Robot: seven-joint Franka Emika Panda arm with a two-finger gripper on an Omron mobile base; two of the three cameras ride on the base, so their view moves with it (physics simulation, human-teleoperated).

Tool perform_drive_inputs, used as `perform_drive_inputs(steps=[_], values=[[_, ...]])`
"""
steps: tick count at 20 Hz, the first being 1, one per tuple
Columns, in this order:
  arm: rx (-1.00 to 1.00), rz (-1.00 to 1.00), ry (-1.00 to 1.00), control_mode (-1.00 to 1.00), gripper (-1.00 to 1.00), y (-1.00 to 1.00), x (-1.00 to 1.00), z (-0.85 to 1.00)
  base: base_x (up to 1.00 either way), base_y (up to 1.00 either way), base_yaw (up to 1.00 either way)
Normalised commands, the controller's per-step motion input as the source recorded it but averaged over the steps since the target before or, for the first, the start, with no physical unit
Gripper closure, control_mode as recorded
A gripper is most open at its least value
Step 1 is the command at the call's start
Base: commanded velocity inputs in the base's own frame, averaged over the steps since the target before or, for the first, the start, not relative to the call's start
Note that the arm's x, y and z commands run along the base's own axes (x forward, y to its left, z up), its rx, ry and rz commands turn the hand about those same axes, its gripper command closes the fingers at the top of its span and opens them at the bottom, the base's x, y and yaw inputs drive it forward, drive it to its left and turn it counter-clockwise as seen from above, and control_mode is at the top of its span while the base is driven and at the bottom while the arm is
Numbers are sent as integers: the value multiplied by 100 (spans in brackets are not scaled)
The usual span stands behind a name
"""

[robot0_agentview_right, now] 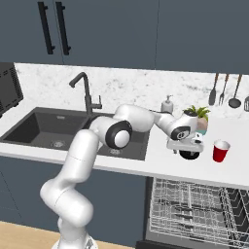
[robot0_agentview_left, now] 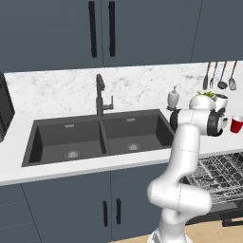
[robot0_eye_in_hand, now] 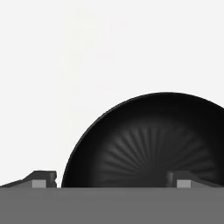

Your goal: Pick up the cup and bowl from the counter, place them in the dishwasher, and close the dishwasher door.

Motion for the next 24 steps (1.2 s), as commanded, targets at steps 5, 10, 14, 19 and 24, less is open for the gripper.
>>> perform_drive_inputs(steps=[5, 10, 14, 19, 24], values=[[0, 0, 2, -100, 100, 0, 0, -5, 0, 0, 0], [0, 0, 0, -100, 100, 0, 0, 0, 0, 0, 0], [0, 1, 0, -100, 100, 3, -8, 0, 0, 0, 0], [0, 15, 0, -100, 100, 43, -55, 0, 0, 0, 0], [0, 20, -1, -100, 100, 41, -95, 0, 0, 0, 0]])
